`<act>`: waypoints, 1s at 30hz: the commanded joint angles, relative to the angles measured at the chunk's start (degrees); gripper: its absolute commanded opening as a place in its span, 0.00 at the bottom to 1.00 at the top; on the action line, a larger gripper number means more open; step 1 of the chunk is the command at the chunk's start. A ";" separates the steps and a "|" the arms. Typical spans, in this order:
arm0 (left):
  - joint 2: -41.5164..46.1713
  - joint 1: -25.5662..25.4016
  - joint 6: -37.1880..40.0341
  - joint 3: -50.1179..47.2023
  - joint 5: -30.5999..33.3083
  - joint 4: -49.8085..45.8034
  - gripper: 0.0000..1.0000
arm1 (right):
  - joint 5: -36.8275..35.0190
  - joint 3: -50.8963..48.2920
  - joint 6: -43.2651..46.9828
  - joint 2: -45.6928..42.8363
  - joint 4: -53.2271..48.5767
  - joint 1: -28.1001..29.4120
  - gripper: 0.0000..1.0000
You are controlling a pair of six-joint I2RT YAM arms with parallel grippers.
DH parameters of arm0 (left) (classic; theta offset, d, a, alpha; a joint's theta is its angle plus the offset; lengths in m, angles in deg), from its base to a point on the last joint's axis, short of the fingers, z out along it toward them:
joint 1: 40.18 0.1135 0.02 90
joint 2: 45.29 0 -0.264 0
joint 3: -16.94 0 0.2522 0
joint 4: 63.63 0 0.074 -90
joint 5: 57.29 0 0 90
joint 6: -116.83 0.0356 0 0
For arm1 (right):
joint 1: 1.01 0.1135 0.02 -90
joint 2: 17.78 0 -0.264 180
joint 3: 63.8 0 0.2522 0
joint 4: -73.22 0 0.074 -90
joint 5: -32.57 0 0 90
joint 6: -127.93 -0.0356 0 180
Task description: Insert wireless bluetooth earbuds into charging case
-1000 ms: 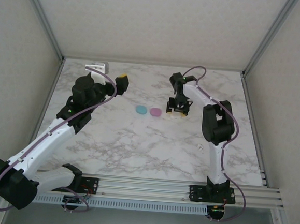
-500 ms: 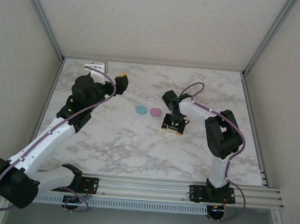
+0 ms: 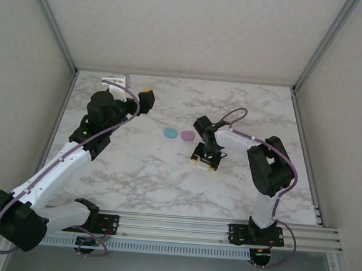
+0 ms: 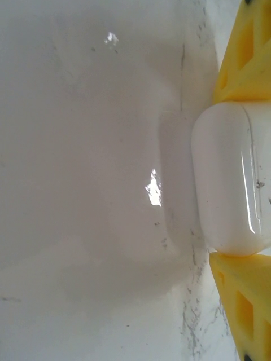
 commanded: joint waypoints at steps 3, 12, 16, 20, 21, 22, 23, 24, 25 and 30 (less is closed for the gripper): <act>-0.73 0.63 -1.28 -0.09 0.20 1.61 1.00 | 6.54 -3.23 -3.08 -3.95 2.00 1.25 0.72; -2.14 0.71 -2.86 0.24 0.36 2.49 1.00 | 11.39 -3.41 2.16 -8.41 -0.95 2.36 0.75; -2.26 0.71 -2.86 0.35 0.58 2.39 1.00 | 0.97 -2.37 12.13 -10.40 -6.87 2.43 0.76; -2.55 0.71 -3.21 0.30 0.49 2.84 1.00 | -5.00 -3.05 26.95 -10.63 -3.84 2.67 0.75; -2.55 0.71 -3.27 0.42 0.35 2.84 1.00 | -4.63 -3.82 30.09 -10.69 -2.17 2.71 0.75; -2.50 0.65 -3.34 0.52 0.22 2.75 1.00 | -4.07 -4.74 33.24 -10.76 -0.28 2.77 0.75; -2.49 0.71 -3.23 0.59 0.09 2.71 1.00 | -2.84 -5.63 36.02 -10.69 1.47 2.80 0.75; -2.35 0.68 -3.21 0.68 0.08 2.59 1.00 | -2.10 -5.97 38.45 -10.54 2.64 2.95 0.74; -2.24 0.71 -3.13 0.69 0.07 2.34 1.00 | -3.20 -6.43 40.82 -10.50 3.43 3.34 0.74; -1.52 0.64 -3.11 0.26 0.53 2.01 1.00 | -3.83 -7.86 49.20 -10.28 5.92 3.94 0.74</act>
